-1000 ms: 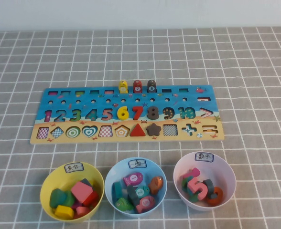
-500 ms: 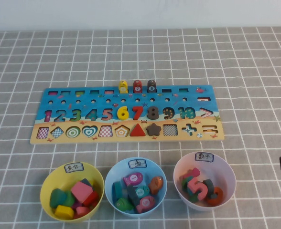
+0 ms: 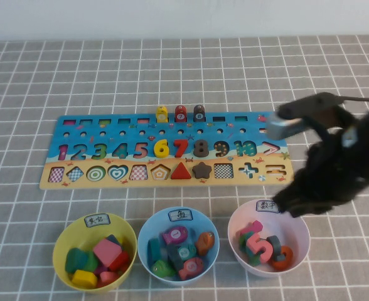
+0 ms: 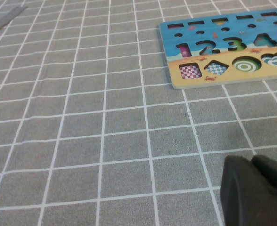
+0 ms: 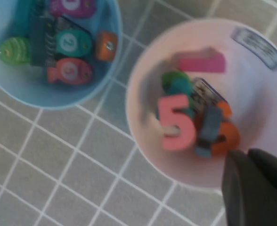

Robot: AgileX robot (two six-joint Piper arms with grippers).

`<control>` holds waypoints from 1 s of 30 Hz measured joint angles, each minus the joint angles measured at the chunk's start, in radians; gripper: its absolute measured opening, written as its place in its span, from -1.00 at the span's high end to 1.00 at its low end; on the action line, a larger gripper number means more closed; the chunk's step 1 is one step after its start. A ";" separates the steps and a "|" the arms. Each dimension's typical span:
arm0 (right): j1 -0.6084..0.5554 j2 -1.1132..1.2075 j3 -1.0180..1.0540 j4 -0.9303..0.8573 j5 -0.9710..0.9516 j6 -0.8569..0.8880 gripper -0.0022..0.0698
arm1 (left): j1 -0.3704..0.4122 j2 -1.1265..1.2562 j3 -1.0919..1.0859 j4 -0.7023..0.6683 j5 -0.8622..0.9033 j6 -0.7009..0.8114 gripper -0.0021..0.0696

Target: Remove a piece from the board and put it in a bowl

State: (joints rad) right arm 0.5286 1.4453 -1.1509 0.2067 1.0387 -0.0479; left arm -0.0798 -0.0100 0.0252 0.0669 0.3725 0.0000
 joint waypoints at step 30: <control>0.094 0.615 -0.724 0.018 0.187 -0.618 0.85 | 0.000 0.000 0.000 0.000 0.000 0.000 0.94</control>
State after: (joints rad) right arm 0.6228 2.0604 -1.8747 0.2245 1.2261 -0.6657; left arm -0.0798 -0.0100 0.0252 0.0669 0.3725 0.0000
